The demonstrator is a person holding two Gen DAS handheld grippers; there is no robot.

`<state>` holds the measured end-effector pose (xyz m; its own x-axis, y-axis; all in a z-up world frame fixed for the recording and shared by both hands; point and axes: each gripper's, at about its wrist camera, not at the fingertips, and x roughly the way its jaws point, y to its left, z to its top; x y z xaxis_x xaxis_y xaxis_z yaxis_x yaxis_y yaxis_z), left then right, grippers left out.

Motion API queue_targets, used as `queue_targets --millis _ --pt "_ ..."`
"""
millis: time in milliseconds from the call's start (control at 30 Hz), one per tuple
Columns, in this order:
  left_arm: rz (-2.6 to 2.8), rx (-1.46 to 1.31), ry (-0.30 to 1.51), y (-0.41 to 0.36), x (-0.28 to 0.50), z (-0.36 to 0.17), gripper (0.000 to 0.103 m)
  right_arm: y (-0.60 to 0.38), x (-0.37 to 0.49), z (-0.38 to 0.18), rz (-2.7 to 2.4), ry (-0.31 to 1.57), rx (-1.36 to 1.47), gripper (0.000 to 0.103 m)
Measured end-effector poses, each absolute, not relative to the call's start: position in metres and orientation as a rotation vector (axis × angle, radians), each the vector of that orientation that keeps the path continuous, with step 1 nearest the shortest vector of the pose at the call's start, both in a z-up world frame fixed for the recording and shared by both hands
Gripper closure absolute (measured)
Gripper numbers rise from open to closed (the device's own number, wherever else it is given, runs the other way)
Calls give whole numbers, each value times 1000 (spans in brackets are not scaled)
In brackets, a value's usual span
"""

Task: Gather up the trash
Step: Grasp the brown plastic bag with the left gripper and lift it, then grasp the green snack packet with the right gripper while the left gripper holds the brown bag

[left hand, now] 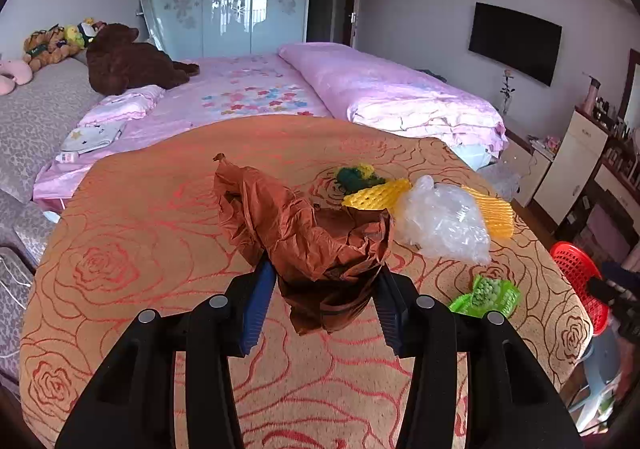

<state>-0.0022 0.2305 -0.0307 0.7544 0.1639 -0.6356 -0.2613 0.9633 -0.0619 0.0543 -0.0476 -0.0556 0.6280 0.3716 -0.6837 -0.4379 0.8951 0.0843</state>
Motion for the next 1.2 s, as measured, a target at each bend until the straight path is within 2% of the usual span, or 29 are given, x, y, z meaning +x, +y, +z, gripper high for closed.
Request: queue_targets --millis 333,567,733,1200 --pt "230 -149 650 229 -14 -23 58 46 52 -65 752 770 -261 32" --pt "233 -161 652 232 -16 -25 58 69 59 -78 772 803 -332 32" --pt "234 -165 653 233 -16 -26 58 72 63 -86 774 826 -336 45" --pt "233 -156 651 231 -17 -23 58 53 59 -82 754 812 -263 49"
